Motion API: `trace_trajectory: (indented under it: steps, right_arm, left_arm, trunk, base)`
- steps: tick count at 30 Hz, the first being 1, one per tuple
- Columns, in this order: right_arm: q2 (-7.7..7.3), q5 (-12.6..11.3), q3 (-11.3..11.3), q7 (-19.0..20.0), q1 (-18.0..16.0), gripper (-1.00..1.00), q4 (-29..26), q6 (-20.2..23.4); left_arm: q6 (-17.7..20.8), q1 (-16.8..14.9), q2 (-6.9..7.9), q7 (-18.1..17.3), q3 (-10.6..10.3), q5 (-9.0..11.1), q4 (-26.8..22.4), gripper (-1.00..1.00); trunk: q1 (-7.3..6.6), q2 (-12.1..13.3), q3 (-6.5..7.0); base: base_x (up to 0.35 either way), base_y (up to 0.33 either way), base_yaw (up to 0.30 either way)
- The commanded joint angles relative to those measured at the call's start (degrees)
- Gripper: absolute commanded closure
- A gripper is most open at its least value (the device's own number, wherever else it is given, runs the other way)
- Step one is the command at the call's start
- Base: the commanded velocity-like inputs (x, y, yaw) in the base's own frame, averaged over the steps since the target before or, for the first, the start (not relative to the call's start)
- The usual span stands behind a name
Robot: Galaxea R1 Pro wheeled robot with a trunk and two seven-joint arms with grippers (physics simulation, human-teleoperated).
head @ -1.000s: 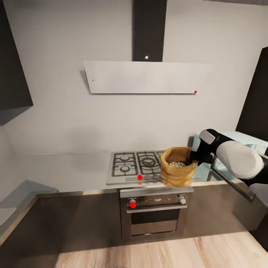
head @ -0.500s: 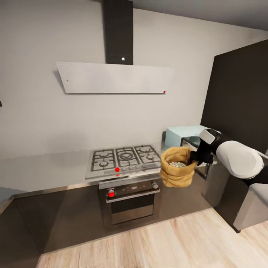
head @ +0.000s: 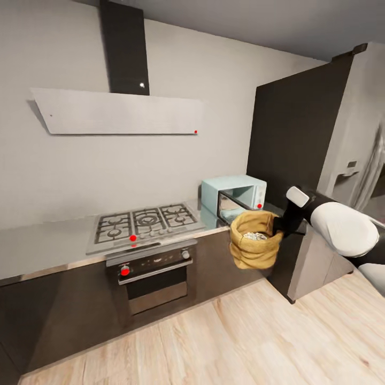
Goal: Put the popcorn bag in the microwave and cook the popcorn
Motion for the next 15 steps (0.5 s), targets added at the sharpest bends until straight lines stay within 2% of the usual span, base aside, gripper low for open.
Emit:
trace_trajectory:
  steps: [1,5,8,12,15]
  right_arm:
    - [0.00,0.1,-0.5,-0.4,0.0,1.00,0.0,0.1]
    - [0.00,0.1,-0.5,-0.4,0.0,1.00,0.0,0.1]
    - [0.00,0.1,-0.5,-0.4,0.0,1.00,0.0,0.1]
    - [0.00,0.1,-0.5,-0.4,0.0,1.00,0.0,0.1]
    - [0.00,0.1,-0.5,-0.4,0.0,1.00,0.0,0.1]
  left_arm:
    - [0.1,0.0,-0.01,0.1,0.3,0.0,-0.1,-1.00]
    - [0.1,0.0,-0.01,0.1,0.3,0.0,-0.1,-1.00]
    - [0.1,0.0,-0.01,0.1,0.3,0.0,-0.1,-1.00]
    - [0.1,0.0,0.00,0.1,0.3,0.0,-0.1,-1.00]
    - [0.1,0.0,-0.01,0.1,0.3,0.0,-0.1,-1.00]
  trunk:
    - [-0.01,0.0,-0.02]
    - [-0.01,0.0,-0.02]
    - [-0.01,0.0,-0.02]
    - [-0.01,0.0,-0.02]
    - [-0.01,0.0,-0.02]
  base:
    - [-0.264,-0.237,-0.298]
    - [-0.254,-0.225,-0.298]
    - [-0.180,-0.083,-0.298]
    - [-0.048,-0.014,-0.298]
    - [0.080,-0.055,-0.298]
